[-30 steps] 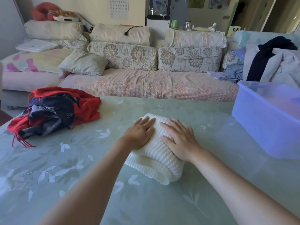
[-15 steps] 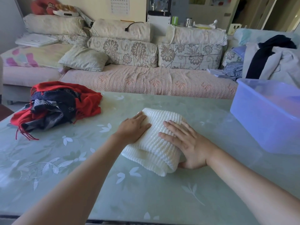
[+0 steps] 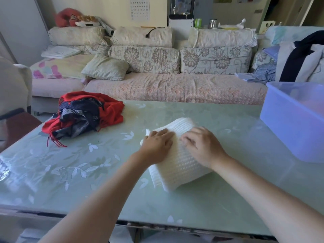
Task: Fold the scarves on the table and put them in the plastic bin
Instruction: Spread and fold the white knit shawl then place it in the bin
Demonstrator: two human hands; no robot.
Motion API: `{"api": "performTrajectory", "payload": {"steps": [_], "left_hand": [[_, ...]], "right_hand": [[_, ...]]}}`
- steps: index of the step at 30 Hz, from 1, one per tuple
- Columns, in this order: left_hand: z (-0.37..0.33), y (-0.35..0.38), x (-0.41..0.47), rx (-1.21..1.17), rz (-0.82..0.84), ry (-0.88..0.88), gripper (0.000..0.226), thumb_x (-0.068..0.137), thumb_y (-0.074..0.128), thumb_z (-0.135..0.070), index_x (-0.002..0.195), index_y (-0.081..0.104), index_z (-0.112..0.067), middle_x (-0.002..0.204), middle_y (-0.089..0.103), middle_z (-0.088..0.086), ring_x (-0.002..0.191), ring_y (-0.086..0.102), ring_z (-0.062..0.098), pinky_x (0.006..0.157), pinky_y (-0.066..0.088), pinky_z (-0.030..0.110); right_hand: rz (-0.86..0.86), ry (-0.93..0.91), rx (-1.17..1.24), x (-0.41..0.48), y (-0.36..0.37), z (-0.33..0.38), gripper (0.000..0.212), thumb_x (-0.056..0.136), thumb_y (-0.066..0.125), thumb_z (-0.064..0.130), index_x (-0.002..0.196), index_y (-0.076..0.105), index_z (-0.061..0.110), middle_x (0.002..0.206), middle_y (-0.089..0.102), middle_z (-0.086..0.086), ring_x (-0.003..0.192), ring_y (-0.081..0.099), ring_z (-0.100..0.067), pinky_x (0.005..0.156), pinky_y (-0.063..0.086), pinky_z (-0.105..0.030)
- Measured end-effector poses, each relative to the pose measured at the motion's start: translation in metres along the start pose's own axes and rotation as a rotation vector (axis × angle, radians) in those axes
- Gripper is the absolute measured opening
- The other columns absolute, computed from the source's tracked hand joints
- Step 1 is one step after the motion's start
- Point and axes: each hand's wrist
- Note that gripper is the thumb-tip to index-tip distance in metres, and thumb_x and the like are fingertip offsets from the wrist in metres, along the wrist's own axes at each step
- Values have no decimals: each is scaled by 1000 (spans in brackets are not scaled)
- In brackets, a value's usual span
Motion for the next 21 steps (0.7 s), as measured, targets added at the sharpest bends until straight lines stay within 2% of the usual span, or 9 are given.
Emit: {"api": "performTrajectory", "payload": {"steps": [1,3,4,6,8,13,16,18,21], "left_hand": [[-2,3,-1,-47,-33,-18,47,102,38,-39,149,34,-35,160,26,-6,144,22,22,115,19,43],[-7,6,-7,-102,-117,-81,54,99,45,-40,150,32,-31,161,23,-2,146,17,22,115,19,42],[-10,7,-11,-83,-185,-115,58,97,48,-44,150,31,-31,160,23,-1,145,17,23,115,20,40],[-13,8,-19,-13,-308,-201,60,92,51,-54,147,36,-35,155,28,-1,140,23,23,111,25,39],[-14,7,-27,-31,-317,-327,57,90,50,-59,142,41,-38,149,32,-2,133,31,23,105,33,39],[-19,3,-22,-462,-28,-513,52,98,42,-43,149,33,-37,152,32,11,128,46,30,97,37,31],[-19,7,-16,-617,-25,-555,56,97,43,-38,151,29,-40,154,29,12,126,47,28,92,37,28],[-18,14,-15,-484,-21,-556,57,96,40,-48,150,24,-43,153,28,15,130,43,33,103,37,38],[-18,22,-13,73,-110,-378,56,98,27,-50,151,10,-46,163,2,10,149,6,31,117,10,52]], "right_hand": [[31,136,-55,4,1,-4,22,90,63,30,109,72,27,110,66,-3,106,57,-29,93,47,-39],[278,357,-173,6,1,-10,51,93,57,45,143,45,45,159,30,-6,144,28,-30,112,31,-46],[408,428,-177,6,0,-12,59,94,49,55,149,28,54,167,6,0,151,13,-27,117,24,-50],[565,518,-92,4,0,-13,60,93,37,65,147,12,64,167,-11,7,152,13,-27,117,26,-49],[606,568,-64,3,-2,-14,60,92,32,68,147,8,64,167,-6,8,148,28,-30,113,32,-44],[554,728,20,14,-11,-21,57,98,21,58,154,9,52,162,29,5,142,38,-29,109,34,-39],[561,820,106,17,-6,-30,72,90,33,70,154,6,52,161,31,-4,142,37,-33,111,32,-42],[575,856,186,17,0,-32,87,79,42,79,152,2,55,161,30,-5,141,37,-33,112,33,-42],[526,918,411,19,-2,-34,102,81,65,65,157,1,43,162,28,0,140,40,-26,108,35,-35]]}}
Point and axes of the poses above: each hand's wrist, its own x-axis towards the middle knuckle, its own y-axis out of the palm, z = x × y
